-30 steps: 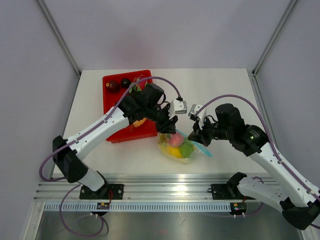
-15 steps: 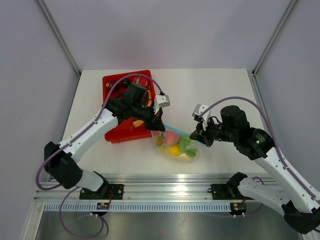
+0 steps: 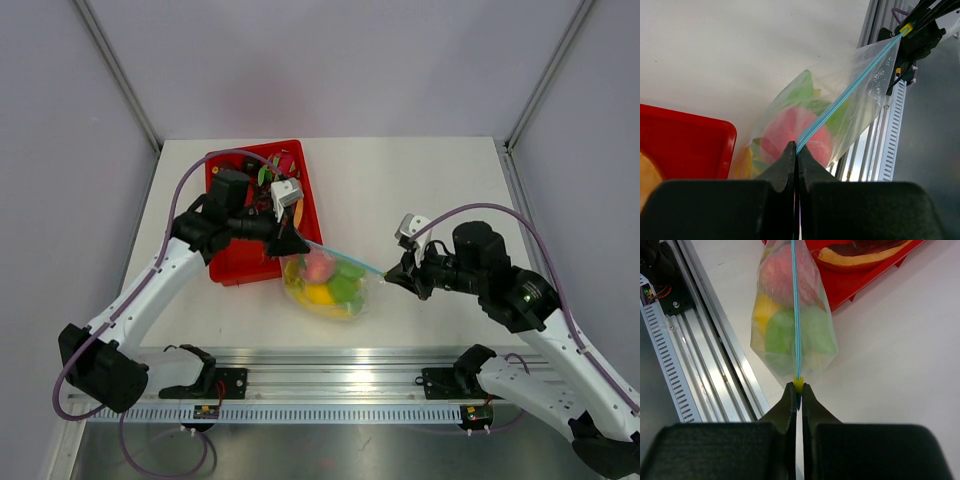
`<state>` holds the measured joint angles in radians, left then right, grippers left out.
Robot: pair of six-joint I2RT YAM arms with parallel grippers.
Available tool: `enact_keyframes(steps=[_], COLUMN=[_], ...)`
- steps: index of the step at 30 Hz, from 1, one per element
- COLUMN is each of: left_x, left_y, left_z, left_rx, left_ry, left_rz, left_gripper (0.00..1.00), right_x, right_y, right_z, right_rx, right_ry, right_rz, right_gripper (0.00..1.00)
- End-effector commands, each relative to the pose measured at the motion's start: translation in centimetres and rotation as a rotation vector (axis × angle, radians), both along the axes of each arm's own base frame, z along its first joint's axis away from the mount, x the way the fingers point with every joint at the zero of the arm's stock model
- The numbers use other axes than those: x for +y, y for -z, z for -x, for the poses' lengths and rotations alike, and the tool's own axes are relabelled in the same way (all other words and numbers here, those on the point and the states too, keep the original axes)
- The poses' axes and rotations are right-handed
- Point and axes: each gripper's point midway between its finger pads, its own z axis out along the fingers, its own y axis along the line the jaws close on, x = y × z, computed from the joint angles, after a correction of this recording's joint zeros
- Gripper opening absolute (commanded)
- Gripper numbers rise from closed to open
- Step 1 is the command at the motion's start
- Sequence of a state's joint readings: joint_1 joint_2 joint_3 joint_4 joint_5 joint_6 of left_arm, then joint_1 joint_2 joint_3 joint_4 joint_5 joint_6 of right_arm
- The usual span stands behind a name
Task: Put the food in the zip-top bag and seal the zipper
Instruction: Zip the zipper food storage bag at the center of the board, then place the zipper food storage bag at the center of the board.
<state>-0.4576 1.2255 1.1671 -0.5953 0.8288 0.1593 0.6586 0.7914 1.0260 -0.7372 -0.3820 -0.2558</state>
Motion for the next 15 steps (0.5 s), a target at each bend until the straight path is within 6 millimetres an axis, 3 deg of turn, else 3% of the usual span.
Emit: enact_keyframes(steps=[1, 5, 8, 10, 12, 13, 14, 15], left_x=[0.9, 0.5, -1.3, -3.6, -5.9, -6.7, -7.7, -8.2], left_y=[-1.4, -2.0, -2.4, -2.6, -4.6, -4.6, -6.3, -6.9], left_z=[-1.9, -1.8, -1.3, 0.0, 0.3, -0.1, -1.0, -1.4], left_rx=[-0.076, -0.063, -0.065, -0.053, -0.080, -0.073, -0.122, -0.100], left_ry=[-0.076, -0.068, -0.044, 0.021, 0.053, 0.058, 0.057, 0.045], left_rz=[0.023, 0.048, 0.030, 0.028, 0.079, 0.086, 0.133, 0.158], left_gripper=[0.00, 0.00, 0.00, 0.00, 0.00, 0.00, 0.00, 0.00], right_x=[-1.8, -2.1, -3.4, -5.1, -6.8, -7.3, -7.8, -9.6], right_y=[1.4, 0.6, -0.9, -1.8, -3.4, -3.9, -4.6, -5.1], right_z=[1.2, 1.1, -1.0, -2.7, -4.1, -4.7, -5.2, -6.2], right_rx=[0.054, 0.031, -0.025, -0.077, -0.140, -0.158, -0.172, -0.197], right_ry=[0.051, 0.076, 0.228, 0.366, 0.496, 0.544, 0.589, 0.710], right_rz=[0.042, 0.024, 0.010, 0.010, 0.004, -0.009, -0.013, 0.000], right_gripper=[0.00, 0.00, 0.00, 0.00, 0.00, 0.00, 0.00, 0.00])
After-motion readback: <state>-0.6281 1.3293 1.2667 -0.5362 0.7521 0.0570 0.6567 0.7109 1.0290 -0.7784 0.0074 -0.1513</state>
